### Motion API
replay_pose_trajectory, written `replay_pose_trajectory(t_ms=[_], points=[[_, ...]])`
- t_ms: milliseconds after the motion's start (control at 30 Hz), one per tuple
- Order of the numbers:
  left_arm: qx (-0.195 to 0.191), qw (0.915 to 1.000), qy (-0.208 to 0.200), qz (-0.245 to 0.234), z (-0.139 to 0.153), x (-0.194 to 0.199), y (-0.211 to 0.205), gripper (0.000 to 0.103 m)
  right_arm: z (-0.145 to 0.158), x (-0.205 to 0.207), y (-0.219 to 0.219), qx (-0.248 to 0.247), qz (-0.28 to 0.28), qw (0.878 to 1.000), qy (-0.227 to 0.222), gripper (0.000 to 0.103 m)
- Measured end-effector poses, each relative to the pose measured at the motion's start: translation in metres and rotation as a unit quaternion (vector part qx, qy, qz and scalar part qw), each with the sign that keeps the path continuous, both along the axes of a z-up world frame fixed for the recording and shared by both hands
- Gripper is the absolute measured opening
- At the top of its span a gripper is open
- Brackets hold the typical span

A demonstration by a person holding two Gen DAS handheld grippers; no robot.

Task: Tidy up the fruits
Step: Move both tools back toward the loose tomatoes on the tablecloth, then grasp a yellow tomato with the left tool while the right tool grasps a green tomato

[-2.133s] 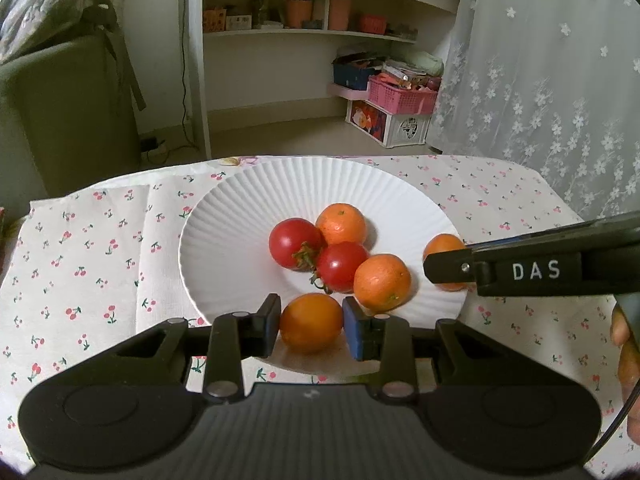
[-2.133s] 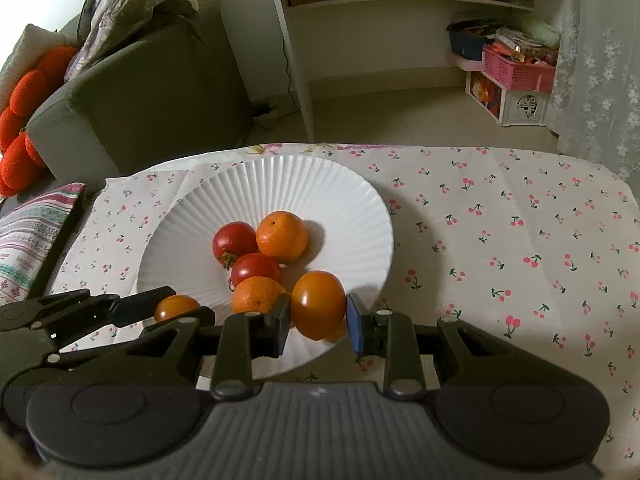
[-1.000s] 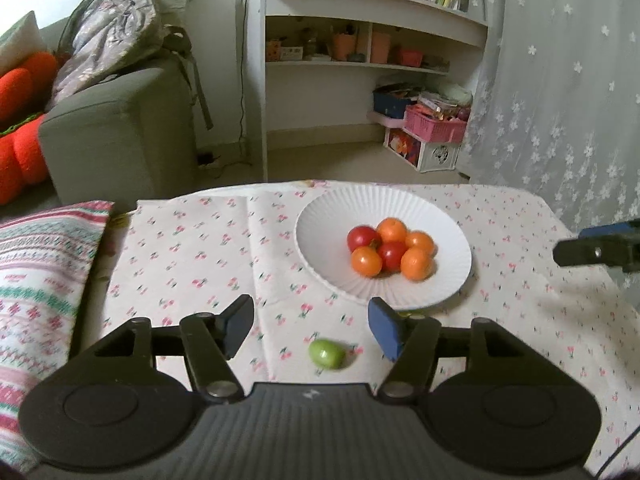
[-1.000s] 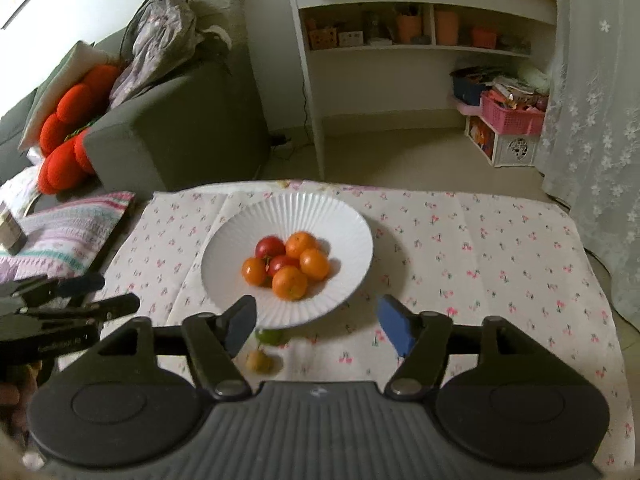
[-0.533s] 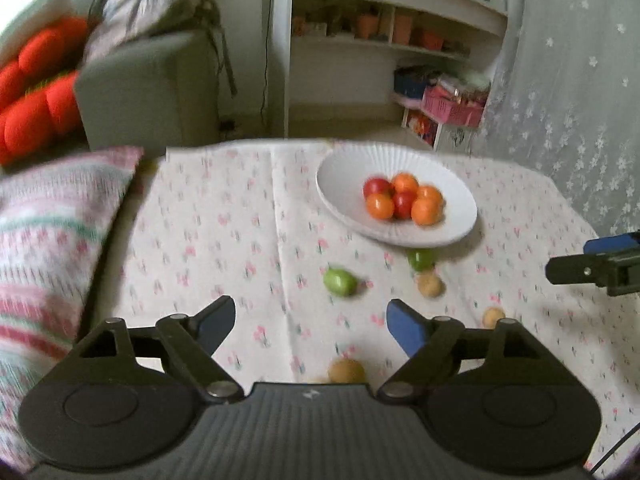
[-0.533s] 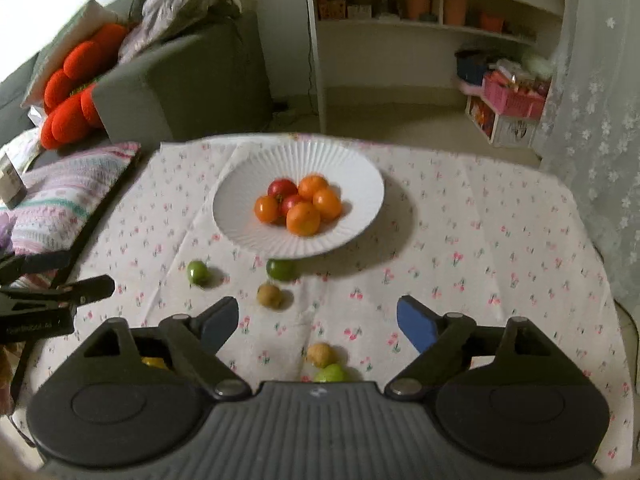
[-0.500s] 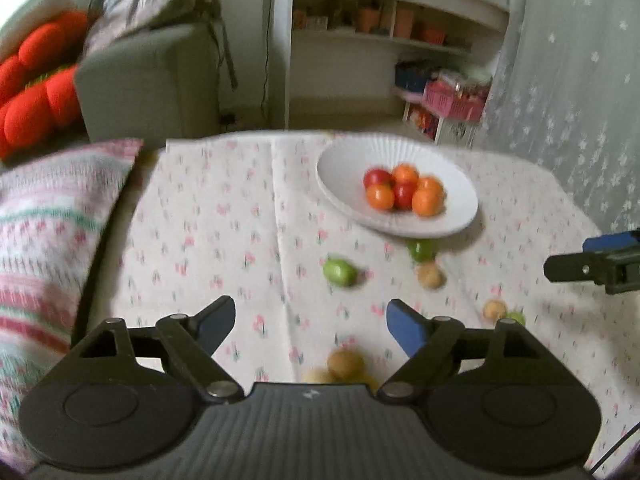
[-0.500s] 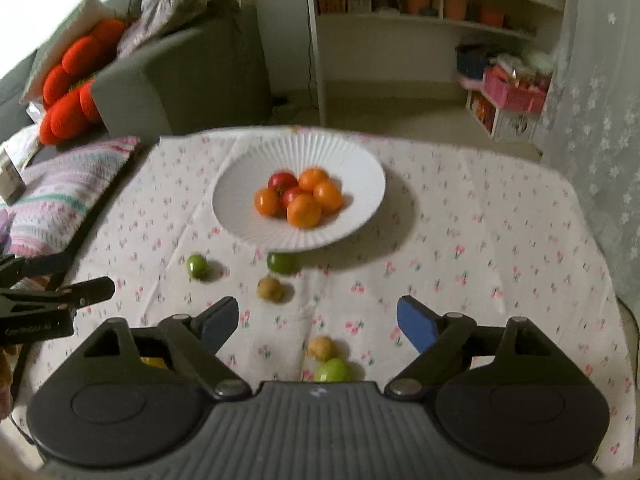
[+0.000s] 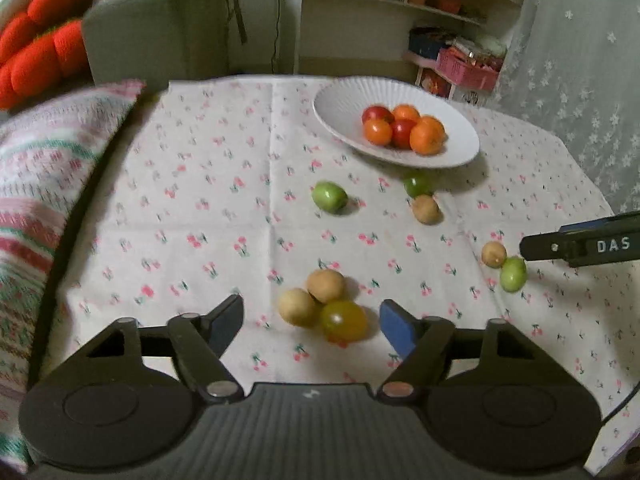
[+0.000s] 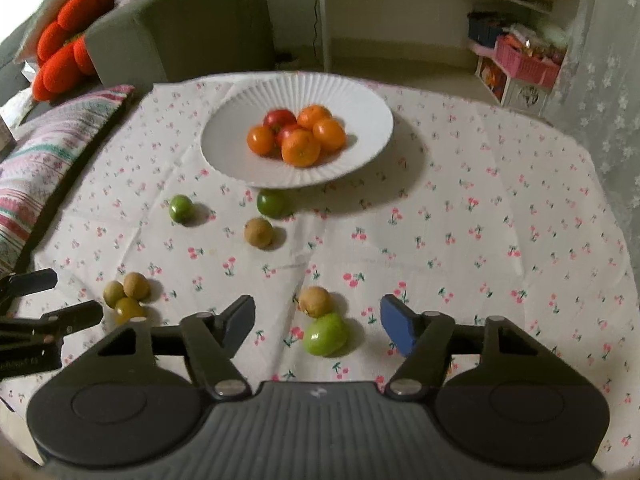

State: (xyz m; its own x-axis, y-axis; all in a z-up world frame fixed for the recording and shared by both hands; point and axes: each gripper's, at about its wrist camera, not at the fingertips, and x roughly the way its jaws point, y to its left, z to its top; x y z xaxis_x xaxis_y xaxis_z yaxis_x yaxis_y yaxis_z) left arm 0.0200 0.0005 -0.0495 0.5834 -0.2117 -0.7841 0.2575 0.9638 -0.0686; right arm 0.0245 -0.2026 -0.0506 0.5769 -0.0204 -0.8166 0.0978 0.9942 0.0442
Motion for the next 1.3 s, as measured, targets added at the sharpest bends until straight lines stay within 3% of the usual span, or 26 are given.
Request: replay_pose_trajectory(t_ms=[200,333,500,667,767,867,1100,1300], points=[[-0.021,0.9986,0.046,0.018,-0.018,0.007,0.004,0.057,-0.010,0.002,-0.002,-0.001,-0.008,1.000,0.017,0.060],[-0.029,0.9986,0.042,0.012,-0.022,0.005,-0.005,0.056,-0.008,0.005,-0.007,0.001,-0.019,1.000,0.008,0.060],[0.000,0.9991,0.040,0.010,-0.035,0.006,-0.017,0.056,-0.007,0.005,0.000,0.004,-0.010,1.000,0.012,0.058],[0.006,0.9996,0.026,0.014,-0.037,0.005,-0.020,0.052,-0.007,0.005,0.003,0.011,0.002,1.000,0.016,0.057],[0.003,0.9996,0.019,0.021,-0.036,0.007,-0.018,0.041,-0.011,0.005,0.001,0.009,0.000,1.000,0.024,0.053],[-0.014,0.9994,0.018,0.025,-0.034,0.010,-0.014,0.018,-0.012,0.005,-0.004,0.017,-0.008,1.000,0.025,0.051],[-0.046,0.9975,0.032,0.043,-0.031,0.014,-0.003,0.018,-0.002,0.012,-0.011,0.052,-0.029,0.998,-0.028,0.051],[-0.062,0.9963,0.041,0.044,-0.031,0.017,0.001,0.018,-0.014,0.039,-0.004,0.074,-0.049,0.994,-0.058,0.051]])
